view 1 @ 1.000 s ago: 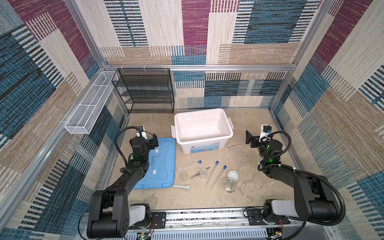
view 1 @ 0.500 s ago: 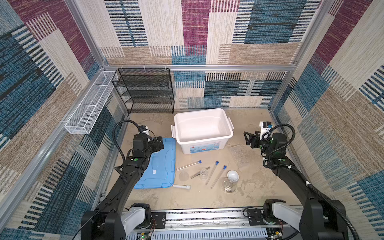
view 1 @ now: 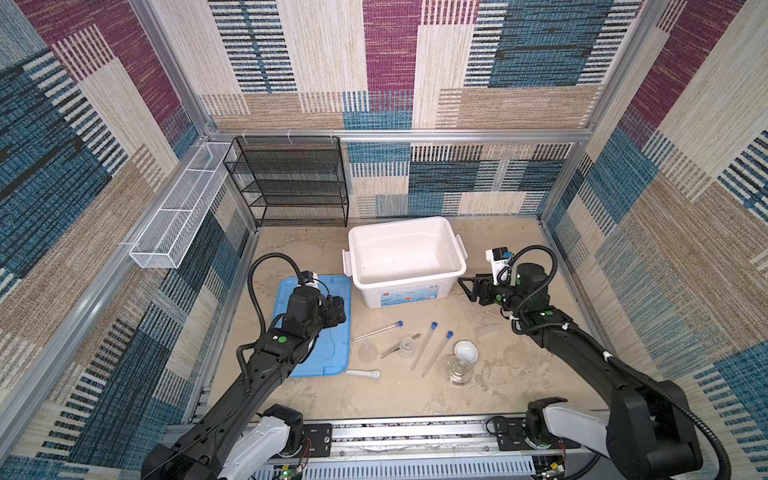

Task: Organize the chemistry lab equipment
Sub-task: 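Reach the left gripper toward a blue-capped test tube while the right approaches the bin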

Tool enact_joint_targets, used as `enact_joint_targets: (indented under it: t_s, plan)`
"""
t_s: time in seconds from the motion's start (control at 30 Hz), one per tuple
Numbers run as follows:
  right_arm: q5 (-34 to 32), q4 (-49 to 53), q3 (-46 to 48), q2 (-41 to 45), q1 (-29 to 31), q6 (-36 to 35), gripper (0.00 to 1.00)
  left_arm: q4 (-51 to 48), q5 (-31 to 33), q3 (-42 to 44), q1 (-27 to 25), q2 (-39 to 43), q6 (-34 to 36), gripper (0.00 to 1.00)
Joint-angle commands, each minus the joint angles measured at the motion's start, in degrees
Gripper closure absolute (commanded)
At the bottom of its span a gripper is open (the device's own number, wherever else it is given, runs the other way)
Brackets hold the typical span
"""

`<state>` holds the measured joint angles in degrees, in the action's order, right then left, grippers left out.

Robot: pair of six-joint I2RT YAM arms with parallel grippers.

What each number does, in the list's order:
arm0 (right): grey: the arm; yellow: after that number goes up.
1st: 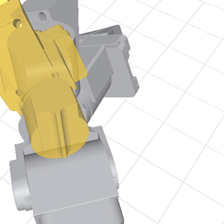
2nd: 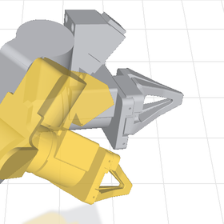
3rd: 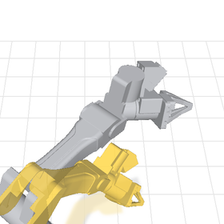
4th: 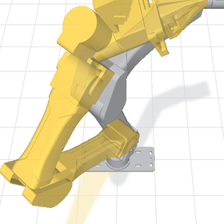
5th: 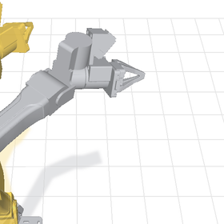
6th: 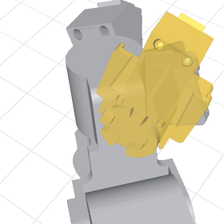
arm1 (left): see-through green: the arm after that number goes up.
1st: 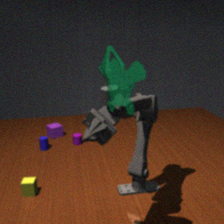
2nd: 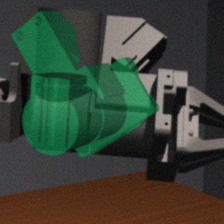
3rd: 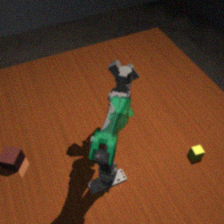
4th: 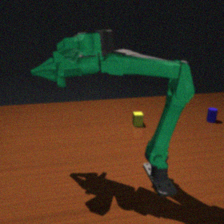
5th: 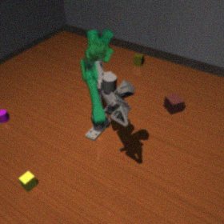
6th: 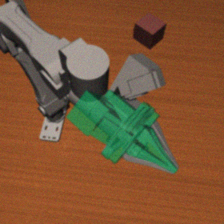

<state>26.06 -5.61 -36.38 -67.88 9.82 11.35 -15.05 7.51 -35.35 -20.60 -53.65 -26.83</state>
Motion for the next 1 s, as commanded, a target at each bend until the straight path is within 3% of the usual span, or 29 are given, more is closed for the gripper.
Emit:
enact_joint_targets:
  t_s: [0.0, 0.37, 0.7, 0.97]
  plan:
    - [0.6, 0.0, -0.3, -0.4, 1.0, 0.3, 0.24, -2.4, 2.0, 1.0, -2.4, 0.9, -3.7, 0.16]
    - [-1.3, 3.6, -0.3, -1.7, 4.6, -3.3, 0.25, -5.0, 2.9, -0.3, -13.4, -4.8, -4.1, 0.28]
    - [-1.2, 3.0, 2.0, -0.5, 5.3, -3.8, 0.26, -6.6, 1.2, -1.6, -15.8, -5.9, -3.6, 0.36]
    - [-1.3, 2.6, 2.4, 0.1, 5.5, -5.3, 0.26, -11.0, 0.1, -5.2, -15.9, -9.3, 1.6, 0.40]
